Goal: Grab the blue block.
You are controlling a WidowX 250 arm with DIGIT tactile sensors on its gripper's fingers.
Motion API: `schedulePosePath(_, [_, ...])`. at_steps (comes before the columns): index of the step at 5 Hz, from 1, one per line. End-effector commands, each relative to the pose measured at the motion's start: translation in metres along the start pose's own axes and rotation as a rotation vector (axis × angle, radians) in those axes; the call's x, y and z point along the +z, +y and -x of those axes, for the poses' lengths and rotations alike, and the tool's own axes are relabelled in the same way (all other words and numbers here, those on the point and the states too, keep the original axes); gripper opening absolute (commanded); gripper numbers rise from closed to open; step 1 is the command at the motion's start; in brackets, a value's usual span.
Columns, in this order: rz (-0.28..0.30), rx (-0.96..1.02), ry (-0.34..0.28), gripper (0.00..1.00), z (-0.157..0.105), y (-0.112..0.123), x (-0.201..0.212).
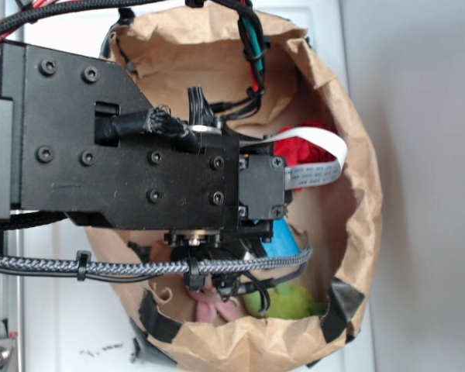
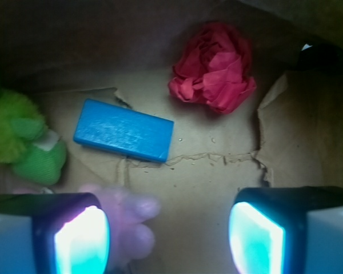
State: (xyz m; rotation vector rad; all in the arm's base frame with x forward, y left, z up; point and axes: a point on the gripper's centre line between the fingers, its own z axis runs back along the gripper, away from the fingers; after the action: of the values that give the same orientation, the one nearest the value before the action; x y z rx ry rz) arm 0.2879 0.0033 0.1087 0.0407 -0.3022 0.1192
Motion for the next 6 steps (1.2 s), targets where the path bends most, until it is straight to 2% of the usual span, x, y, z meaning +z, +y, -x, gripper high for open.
schedulePosePath(1, [0.009,-0.003,-0.071,1.00,-0.010,0.003,0.022])
schedulePosePath(2, [-0.022,-0.269,-0.197,1.00,-0.022,-0.008,0.017])
schedulePosePath(3, [0.024,-0.520,-0.227,1.00,-0.039,-0.011,0.010])
schedulePosePath(4, [0.060,-0.773,-0.264,1.00,-0.038,-0.018,0.009])
schedulePosePath(5, [0.139,-1.016,-0.256,1.00,-0.038,-0.024,0.002])
schedulePosePath(6, [0.218,-1.159,-0.264,1.00,-0.041,-0.018,0.003])
